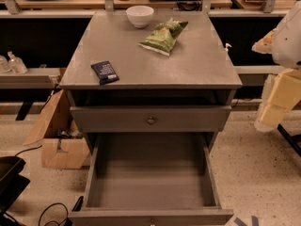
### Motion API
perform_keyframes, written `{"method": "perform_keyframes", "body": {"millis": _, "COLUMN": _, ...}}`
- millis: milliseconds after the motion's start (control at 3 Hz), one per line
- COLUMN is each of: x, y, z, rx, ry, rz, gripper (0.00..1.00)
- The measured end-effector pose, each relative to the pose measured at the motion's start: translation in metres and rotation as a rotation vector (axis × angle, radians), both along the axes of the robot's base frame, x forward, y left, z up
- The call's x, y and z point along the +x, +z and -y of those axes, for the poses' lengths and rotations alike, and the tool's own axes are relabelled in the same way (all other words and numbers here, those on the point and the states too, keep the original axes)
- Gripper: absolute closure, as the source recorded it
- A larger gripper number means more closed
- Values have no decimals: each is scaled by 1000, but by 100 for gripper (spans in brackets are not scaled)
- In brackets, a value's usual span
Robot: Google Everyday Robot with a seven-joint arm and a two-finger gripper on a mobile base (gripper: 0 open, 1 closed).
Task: Place green jalapeno chip bag into middle drawer
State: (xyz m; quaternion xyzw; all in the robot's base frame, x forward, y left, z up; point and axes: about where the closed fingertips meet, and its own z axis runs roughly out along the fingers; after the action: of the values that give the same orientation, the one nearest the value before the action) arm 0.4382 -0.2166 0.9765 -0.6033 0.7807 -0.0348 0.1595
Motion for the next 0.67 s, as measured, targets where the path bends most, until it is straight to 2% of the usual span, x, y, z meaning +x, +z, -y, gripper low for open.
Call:
{"method": "perform_keyframes", "body": {"millis": 333, "x": 0, "y": 0, "z": 0, "rx": 0, "ry": 0, "rz": 0, "gripper": 0}}
{"method": "perform_keyframes", "body": {"millis": 667, "x": 37, "y": 0, "z": -5, "rx": 35, "ry": 14, "rz": 115, "gripper": 0}}
